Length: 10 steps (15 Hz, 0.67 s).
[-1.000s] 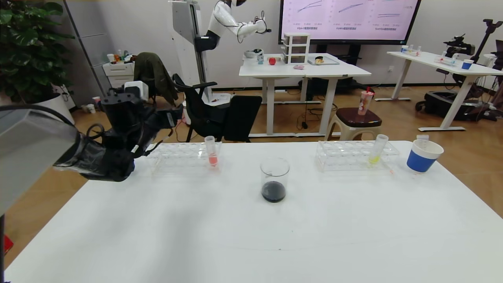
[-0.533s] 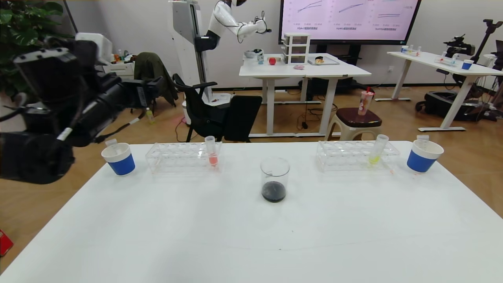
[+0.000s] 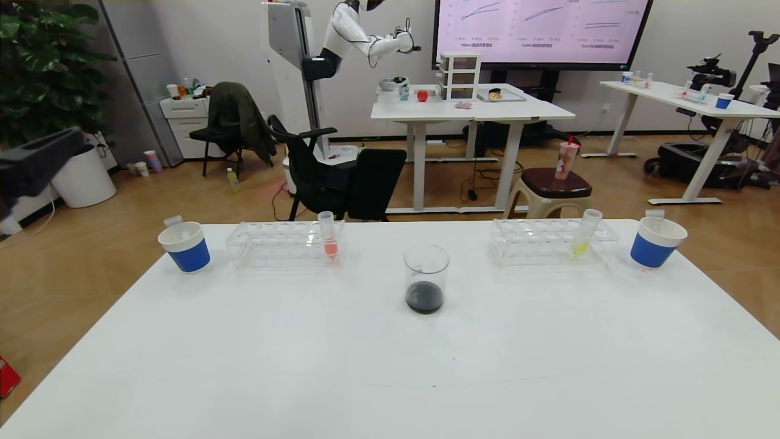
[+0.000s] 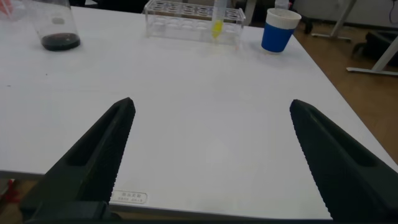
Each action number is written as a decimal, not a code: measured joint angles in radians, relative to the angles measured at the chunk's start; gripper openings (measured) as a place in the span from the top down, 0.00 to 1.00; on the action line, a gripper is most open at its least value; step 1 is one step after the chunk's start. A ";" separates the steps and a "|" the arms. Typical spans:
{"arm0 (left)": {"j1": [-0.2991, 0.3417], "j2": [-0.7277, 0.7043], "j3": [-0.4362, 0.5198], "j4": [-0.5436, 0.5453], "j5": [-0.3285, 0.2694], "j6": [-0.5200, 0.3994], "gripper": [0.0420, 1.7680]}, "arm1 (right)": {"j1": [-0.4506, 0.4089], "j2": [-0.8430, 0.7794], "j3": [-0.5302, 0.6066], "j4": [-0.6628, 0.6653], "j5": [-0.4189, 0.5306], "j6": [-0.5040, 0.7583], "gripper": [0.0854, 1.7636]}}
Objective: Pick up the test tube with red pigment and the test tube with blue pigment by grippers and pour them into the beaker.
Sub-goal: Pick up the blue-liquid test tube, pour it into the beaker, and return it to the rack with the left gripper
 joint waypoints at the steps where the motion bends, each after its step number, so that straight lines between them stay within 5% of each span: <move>1: 0.015 -0.083 0.007 0.080 0.000 0.007 0.01 | 0.000 0.000 0.000 0.000 0.000 0.000 0.02; 5: 0.084 -0.438 0.028 0.424 -0.001 0.004 0.01 | 0.000 0.000 0.000 0.000 0.000 0.000 0.02; 10: 0.082 -0.788 0.152 0.513 -0.016 -0.041 0.01 | 0.000 0.000 0.000 0.000 0.000 0.000 0.02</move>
